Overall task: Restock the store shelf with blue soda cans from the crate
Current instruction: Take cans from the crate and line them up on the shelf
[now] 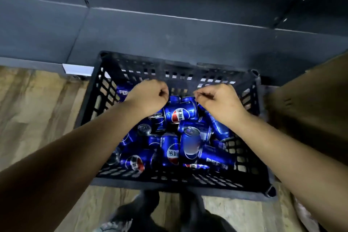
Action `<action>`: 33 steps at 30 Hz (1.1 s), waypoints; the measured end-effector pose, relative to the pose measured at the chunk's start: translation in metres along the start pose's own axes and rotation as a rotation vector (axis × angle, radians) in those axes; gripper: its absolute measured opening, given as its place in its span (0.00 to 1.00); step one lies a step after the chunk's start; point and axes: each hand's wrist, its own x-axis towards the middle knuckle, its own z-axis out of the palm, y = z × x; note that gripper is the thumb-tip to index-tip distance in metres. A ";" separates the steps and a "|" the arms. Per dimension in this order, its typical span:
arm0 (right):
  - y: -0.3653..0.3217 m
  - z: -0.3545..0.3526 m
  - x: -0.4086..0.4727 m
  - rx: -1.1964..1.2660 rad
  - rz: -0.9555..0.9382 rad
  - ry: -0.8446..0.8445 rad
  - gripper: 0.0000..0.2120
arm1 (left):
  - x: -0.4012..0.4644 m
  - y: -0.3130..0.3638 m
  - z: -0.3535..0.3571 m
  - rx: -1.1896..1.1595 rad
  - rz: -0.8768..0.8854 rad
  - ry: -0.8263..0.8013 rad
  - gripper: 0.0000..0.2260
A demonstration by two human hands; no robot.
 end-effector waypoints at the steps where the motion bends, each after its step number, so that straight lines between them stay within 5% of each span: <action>1: 0.012 0.013 0.008 -0.004 0.000 0.013 0.09 | 0.010 -0.006 0.014 -0.003 0.015 0.009 0.10; 8: 0.081 0.079 0.042 -0.074 0.049 0.051 0.11 | 0.052 -0.040 0.099 -0.030 0.047 -0.037 0.10; 13: 0.119 0.099 0.054 0.133 0.403 0.275 0.11 | 0.051 -0.050 0.122 -0.074 0.031 -0.023 0.10; 18: 0.126 0.117 0.068 0.378 0.686 0.105 0.26 | 0.045 -0.058 0.129 -0.109 0.006 -0.044 0.09; 24: 0.120 0.119 0.084 0.407 0.754 -0.124 0.38 | 0.039 -0.063 0.131 -0.214 -0.045 -0.042 0.10; 33: 0.111 0.143 0.105 0.627 0.820 0.013 0.43 | 0.035 -0.075 0.134 -0.277 -0.104 -0.024 0.10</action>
